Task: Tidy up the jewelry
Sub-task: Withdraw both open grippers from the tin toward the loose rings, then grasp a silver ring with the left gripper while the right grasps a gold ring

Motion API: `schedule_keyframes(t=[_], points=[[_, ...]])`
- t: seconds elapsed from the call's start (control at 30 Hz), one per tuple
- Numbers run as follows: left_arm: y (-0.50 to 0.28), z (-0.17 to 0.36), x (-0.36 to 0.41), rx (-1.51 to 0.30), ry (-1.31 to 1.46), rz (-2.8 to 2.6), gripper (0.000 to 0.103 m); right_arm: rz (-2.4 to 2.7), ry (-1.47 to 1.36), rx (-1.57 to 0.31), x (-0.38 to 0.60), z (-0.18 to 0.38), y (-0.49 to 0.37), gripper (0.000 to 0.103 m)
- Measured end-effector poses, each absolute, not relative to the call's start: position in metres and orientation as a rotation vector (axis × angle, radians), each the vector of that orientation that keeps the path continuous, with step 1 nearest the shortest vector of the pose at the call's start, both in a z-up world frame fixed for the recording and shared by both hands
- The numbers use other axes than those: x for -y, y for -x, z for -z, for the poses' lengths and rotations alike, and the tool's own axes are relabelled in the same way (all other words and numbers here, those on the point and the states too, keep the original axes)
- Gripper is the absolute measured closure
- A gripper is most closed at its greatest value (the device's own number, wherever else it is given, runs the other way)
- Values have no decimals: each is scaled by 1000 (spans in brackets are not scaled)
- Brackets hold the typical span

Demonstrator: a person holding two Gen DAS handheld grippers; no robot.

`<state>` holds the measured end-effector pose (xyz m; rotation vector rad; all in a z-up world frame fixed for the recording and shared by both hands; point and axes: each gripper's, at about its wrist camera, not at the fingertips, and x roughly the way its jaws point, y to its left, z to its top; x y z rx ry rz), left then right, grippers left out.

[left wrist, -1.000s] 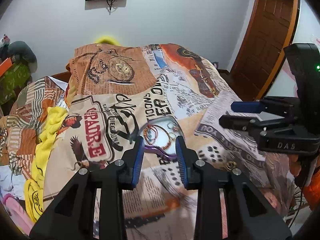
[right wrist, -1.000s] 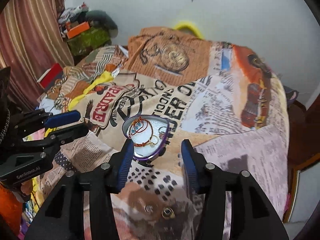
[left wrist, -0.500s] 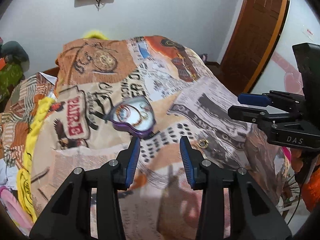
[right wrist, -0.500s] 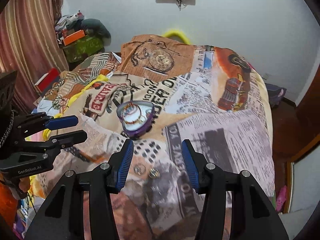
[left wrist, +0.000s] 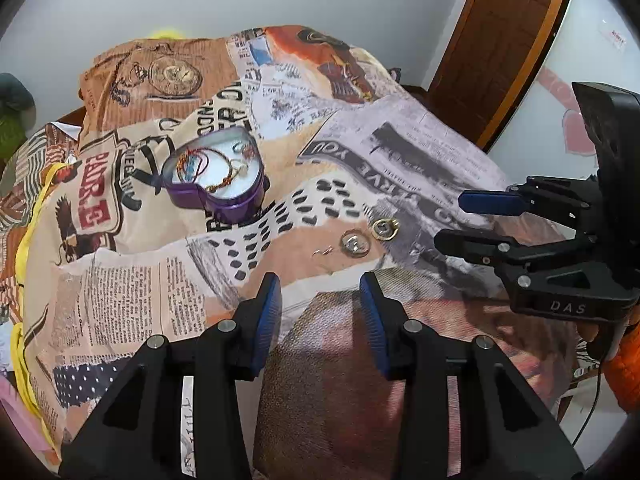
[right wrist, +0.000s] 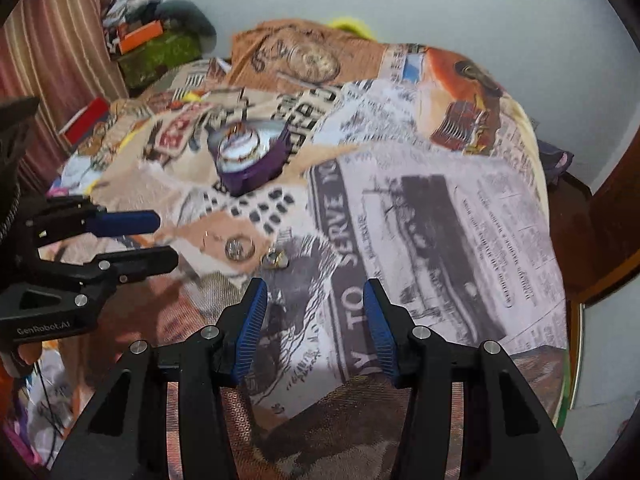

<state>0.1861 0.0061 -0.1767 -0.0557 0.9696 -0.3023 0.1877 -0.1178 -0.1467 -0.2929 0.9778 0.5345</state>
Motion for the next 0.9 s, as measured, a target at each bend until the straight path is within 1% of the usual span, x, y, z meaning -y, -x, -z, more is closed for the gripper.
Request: schedule_keyframes(t=[0.23,0.37,0.5,0.73,0.9], points=[[-199,181,-15,-980,114,329,63,-567,319,-982,111,156,-189,57],[-210,186,-12,-1000,129,351,73,-583,317,-988,108,160,-192,57],[-219,197,-8,-1015,109,306,73,-598,321,-993,103,164,-195,57],[-218,204,-14,-1003,177,318,75,-617,309,-983,101,166,-197,57],[-222,204,-17,-999,179,335,82,-618,319,-970,98,166,-201,57]])
